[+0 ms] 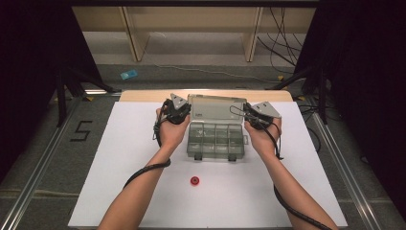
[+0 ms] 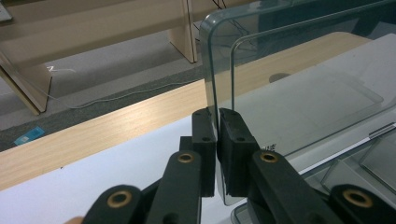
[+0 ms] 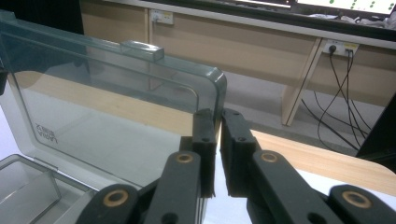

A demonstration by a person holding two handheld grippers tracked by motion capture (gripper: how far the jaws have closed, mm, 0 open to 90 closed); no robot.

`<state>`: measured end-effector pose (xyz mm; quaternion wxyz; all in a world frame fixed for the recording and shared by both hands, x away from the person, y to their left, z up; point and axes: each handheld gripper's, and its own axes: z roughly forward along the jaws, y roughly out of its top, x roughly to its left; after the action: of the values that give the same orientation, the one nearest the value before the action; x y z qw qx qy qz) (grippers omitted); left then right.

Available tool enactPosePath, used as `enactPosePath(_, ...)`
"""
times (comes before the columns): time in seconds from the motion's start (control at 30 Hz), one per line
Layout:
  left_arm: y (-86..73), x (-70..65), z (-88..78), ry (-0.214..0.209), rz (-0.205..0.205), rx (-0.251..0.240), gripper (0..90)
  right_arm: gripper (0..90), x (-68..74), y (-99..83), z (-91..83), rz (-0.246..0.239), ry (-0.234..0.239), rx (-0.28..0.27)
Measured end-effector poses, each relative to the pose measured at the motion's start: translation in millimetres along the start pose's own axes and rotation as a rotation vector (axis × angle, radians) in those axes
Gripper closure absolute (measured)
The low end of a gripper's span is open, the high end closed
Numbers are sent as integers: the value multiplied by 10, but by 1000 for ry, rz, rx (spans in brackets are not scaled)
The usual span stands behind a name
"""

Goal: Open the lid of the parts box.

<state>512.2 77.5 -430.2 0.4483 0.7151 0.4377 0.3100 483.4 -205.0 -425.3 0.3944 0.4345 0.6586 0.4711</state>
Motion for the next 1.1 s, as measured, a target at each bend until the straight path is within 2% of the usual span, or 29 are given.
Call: enactPosePath(1.1, -2, 20, 102, 6, -6, 18, 849, 850, -34, -15, 102, 12, 11, -2)
